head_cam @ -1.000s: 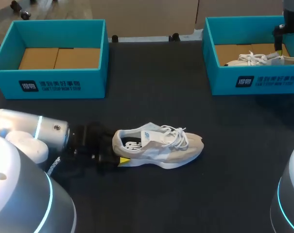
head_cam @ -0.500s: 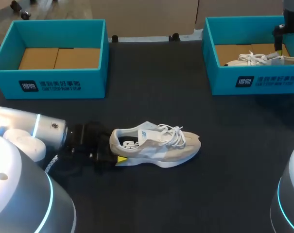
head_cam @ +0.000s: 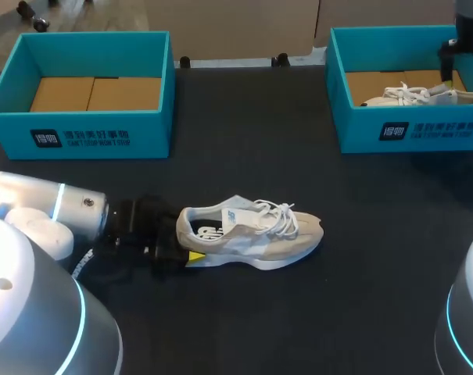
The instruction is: Take the shoe out of the shoebox, open the shoe tongue, remove and reinsert the insole, then place the shoe into the shoebox
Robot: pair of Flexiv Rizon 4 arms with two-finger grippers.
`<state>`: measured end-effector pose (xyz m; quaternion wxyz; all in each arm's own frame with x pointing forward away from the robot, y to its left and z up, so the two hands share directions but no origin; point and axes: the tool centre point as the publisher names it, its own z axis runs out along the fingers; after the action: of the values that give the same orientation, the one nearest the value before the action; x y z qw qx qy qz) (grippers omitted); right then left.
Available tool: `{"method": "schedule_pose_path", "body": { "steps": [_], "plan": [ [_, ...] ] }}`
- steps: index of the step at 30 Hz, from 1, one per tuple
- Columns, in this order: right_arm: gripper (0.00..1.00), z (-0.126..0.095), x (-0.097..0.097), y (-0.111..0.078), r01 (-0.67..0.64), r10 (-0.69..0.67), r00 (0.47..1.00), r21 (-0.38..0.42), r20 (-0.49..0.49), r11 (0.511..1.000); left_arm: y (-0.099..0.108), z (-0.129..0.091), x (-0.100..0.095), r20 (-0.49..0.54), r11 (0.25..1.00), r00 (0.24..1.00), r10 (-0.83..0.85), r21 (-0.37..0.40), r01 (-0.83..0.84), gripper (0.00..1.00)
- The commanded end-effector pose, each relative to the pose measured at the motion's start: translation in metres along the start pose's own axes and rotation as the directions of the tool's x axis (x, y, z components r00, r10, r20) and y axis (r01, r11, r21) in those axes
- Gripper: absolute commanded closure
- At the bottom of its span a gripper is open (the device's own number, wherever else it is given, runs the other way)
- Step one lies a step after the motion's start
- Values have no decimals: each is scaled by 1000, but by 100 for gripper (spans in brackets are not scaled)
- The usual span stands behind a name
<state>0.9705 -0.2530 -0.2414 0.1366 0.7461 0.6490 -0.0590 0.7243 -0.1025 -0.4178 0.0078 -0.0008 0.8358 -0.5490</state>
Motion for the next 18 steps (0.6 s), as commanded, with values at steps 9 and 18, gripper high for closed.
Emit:
{"method": "schedule_pose_path", "body": {
  "steps": [9, 18],
  "plan": [
    [0, -39, 67, -24, 36, -37, 998, -41, -41, 999, 0, -1, 0, 0, 1000, 1000, -1, -5, 1, 100],
    [0, -66, 119, -59, 44, -46, 999, -56, -24, 997, 0, -1, 0, 0, 1000, 1000, -1, -5, 1, 100]
  ]
}}
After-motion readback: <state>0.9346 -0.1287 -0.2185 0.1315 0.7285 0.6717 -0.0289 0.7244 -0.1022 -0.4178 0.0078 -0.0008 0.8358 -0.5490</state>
